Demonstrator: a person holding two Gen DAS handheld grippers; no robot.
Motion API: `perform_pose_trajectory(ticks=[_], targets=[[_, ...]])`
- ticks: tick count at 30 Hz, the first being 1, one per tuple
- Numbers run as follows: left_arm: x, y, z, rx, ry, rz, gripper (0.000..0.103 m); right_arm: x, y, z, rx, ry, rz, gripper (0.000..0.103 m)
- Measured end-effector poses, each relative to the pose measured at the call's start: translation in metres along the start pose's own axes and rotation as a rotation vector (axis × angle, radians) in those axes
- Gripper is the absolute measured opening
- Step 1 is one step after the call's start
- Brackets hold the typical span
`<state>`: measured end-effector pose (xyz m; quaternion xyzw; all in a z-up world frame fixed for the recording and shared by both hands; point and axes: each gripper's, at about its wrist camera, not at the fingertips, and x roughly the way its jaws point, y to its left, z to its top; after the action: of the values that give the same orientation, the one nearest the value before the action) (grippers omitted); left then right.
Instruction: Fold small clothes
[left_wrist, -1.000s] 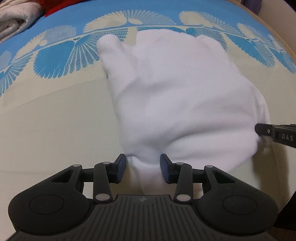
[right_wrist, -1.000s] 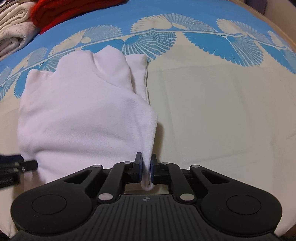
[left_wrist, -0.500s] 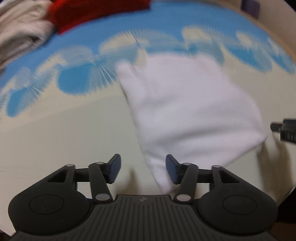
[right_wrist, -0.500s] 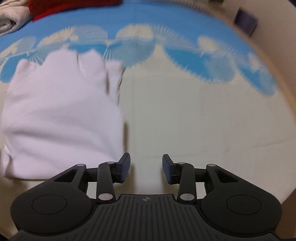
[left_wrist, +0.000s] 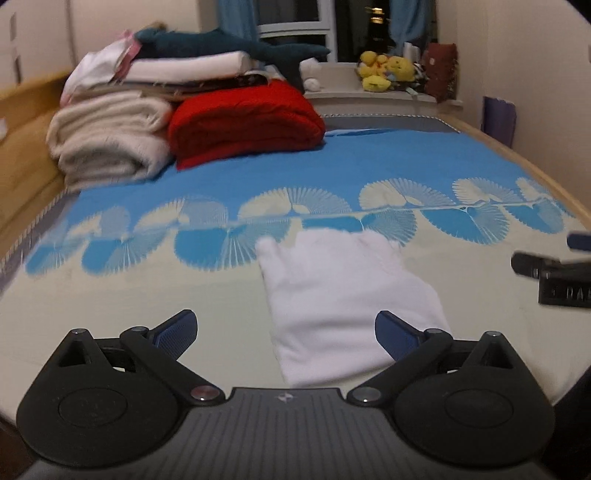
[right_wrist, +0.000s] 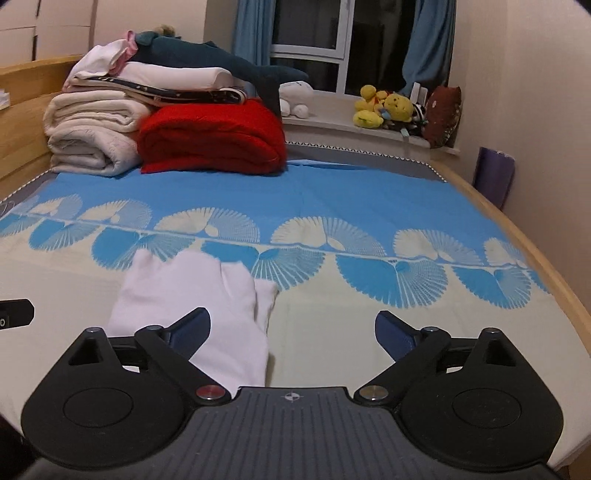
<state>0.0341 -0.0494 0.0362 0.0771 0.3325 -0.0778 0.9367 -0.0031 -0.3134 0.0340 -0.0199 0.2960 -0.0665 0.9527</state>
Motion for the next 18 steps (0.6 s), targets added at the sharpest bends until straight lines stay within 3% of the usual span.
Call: perform_pose_trajectory(ticks=[3, 6, 11, 18], targets=[[0.013, -0.007, -0.036, -0.084, 0.046, 0.023, 0.103, 0.001, -0.007, -0.035, 0.059, 0.050, -0.002, 0.096], [0.035, -0.022, -0.058, -0.052, 0.207, -0.005, 0.102, 0.003, -0.004, -0.041, 0.136, 0.109, 0.029, 0.096], [0.044, -0.036, -0.054, 0.042, 0.097, 0.040, 0.102, 0.016, 0.011, -0.048, 0.029, 0.129, 0.005, 0.096], [0.059, -0.027, -0.050, -0.064, 0.110, -0.004, 0.102, 0.024, 0.019, -0.049, 0.005, 0.153, 0.027, 0.096]])
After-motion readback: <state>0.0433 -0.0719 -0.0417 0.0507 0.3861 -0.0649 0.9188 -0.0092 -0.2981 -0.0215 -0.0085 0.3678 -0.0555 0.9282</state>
